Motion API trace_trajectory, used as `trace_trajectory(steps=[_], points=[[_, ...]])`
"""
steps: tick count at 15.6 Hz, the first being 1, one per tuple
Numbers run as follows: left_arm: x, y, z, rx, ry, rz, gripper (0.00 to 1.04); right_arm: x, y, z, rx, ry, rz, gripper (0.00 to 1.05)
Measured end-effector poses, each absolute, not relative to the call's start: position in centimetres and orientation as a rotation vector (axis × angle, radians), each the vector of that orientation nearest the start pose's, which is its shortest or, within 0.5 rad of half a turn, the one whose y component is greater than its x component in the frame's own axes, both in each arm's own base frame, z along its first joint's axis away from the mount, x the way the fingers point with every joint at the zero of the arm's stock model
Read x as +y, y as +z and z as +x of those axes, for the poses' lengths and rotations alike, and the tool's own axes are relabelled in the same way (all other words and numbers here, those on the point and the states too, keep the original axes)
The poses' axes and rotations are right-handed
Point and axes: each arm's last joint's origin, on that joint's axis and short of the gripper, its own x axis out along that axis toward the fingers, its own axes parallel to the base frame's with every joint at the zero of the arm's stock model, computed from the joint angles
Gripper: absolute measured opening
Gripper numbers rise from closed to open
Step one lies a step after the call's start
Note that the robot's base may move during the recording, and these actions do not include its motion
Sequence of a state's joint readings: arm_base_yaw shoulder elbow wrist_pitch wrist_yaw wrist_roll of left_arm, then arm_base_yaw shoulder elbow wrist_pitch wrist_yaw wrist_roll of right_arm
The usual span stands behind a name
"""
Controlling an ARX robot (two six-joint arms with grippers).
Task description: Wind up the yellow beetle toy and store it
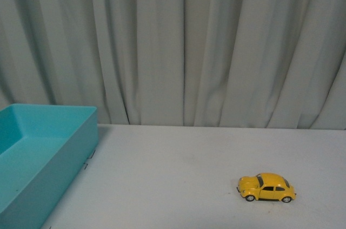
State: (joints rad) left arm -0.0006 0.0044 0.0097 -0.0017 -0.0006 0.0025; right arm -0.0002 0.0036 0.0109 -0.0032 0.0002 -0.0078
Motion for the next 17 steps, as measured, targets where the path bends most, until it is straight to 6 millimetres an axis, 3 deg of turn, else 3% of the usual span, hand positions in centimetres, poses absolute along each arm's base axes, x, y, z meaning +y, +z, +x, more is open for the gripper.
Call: trace_trajectory(steps=[17], points=[[0.00, 16.62, 9.74, -0.002, 0.000, 0.002, 0.98, 0.00, 16.65, 9.73, -0.003, 0.000, -0.008, 0.98]])
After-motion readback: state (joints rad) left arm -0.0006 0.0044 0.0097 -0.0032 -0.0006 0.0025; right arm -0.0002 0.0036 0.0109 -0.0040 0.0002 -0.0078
